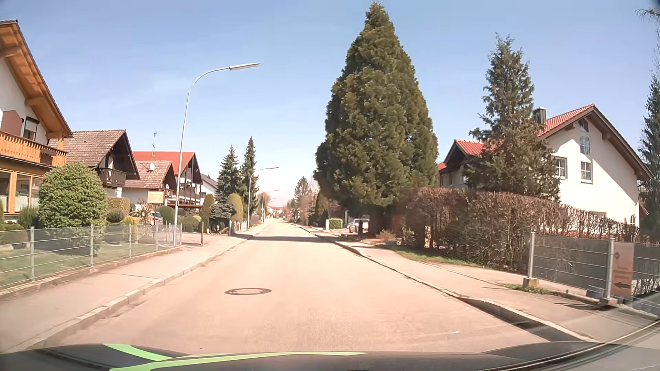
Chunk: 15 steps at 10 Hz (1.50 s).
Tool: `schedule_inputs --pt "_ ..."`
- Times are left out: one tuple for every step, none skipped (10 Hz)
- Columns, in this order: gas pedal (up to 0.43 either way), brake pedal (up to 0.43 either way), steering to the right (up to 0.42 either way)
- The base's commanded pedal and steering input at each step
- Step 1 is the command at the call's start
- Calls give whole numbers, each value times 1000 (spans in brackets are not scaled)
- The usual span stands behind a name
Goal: Follow the waypoints while adhering to traffic rules and regulations
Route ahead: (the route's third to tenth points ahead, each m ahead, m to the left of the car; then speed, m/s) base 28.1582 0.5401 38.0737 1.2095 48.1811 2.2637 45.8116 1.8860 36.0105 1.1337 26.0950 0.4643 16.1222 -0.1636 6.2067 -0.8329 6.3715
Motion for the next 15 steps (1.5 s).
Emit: schedule_inputs --pt "87 0 -27" --pt "87 0 -27" --pt "79 0 -26" --pt "79 0 -27" --pt "79 0 -27" --pt "79 0 -26" --pt "67 0 -23" --pt "67 0 -21" --pt "67 0 -21" --pt "59 0 -21" --pt "59 0 -21" --pt "59 0 -20" --pt "59 0 -20" --pt "59 0 -18" --pt "59 0 -17"
